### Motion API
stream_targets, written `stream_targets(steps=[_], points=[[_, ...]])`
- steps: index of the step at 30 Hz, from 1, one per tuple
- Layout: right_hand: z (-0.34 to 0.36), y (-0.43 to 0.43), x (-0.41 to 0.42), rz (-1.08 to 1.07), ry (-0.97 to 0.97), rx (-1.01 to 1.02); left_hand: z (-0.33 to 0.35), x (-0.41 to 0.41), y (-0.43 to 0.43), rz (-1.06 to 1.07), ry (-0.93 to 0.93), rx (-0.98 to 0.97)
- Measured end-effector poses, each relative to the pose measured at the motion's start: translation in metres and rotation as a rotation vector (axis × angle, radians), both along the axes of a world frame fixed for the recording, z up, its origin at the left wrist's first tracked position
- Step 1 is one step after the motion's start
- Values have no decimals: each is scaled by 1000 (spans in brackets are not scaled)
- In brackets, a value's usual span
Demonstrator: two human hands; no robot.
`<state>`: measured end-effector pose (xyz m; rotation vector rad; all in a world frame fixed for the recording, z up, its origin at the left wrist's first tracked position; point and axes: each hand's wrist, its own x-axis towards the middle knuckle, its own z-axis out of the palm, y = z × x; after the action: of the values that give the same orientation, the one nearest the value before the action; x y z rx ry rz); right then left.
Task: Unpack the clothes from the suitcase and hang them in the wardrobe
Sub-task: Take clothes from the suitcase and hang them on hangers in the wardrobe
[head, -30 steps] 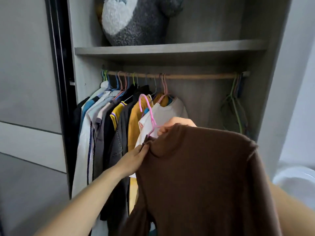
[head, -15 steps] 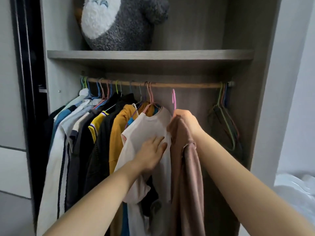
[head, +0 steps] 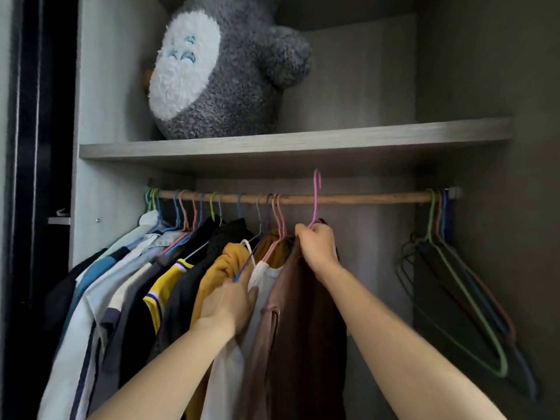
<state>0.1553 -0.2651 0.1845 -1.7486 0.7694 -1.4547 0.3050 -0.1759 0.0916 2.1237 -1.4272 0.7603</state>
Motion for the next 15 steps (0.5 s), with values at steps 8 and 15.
stream_targets(steps=[8,15], points=[[-17,-48,35,8,264,10,-11,19,3,-165,-182,-118],[-28,-53,44,-59,351,-55,-6,4,6,-136,66,-64]])
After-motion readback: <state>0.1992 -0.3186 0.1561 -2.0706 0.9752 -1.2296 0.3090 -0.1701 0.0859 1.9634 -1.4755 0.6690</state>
